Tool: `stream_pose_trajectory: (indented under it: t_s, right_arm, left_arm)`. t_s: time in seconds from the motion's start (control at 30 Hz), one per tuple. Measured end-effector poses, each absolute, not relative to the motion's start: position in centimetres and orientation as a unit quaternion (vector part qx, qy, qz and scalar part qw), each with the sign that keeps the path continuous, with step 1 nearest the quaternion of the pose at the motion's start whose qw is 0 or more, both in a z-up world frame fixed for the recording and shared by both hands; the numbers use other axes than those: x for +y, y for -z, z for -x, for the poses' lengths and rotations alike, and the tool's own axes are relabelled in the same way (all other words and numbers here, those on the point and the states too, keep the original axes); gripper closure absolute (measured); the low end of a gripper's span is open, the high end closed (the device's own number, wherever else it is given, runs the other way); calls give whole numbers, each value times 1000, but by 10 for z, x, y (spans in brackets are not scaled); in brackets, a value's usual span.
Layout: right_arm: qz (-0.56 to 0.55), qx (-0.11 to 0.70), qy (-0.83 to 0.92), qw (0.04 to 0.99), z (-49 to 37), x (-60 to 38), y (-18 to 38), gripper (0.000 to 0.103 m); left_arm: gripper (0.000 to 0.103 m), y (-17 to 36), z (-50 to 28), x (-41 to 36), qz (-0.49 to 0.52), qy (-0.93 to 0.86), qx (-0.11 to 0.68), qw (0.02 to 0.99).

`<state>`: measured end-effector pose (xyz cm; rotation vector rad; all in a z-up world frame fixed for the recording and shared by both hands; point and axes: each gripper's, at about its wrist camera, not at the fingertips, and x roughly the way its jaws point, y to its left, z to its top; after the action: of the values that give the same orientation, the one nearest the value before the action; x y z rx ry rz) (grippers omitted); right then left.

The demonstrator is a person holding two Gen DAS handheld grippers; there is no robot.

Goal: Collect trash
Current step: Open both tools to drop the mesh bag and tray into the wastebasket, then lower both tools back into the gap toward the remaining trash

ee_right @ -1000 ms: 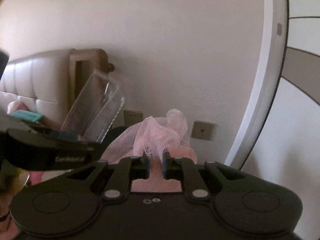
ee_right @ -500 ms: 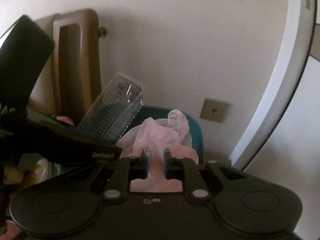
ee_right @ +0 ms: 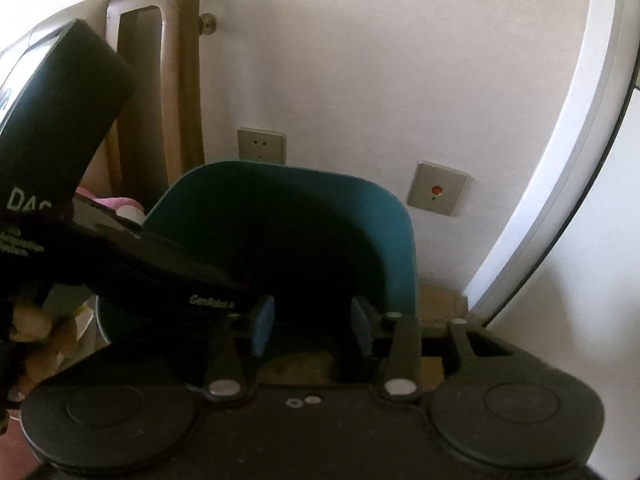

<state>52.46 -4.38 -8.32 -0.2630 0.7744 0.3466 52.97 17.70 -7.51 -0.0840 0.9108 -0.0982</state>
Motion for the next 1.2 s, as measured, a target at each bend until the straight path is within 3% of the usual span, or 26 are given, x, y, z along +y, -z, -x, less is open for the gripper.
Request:
stream_pose_trajectory:
  t_s: [0.43,0.9,1.2]
  right_arm:
    - [110,349,-177,914,-494,-68,59,47]
    - [68,340,-163,924,-436,-95,51,45]
    - [61,345,-203,914,-394,-128,71,44]
  left_arm:
    - [28,46,-490,186,38,63,394,916]
    - [18,33,-414,190,43,106,355,928]
    - [11,66,-359,182,71,82,361,926]
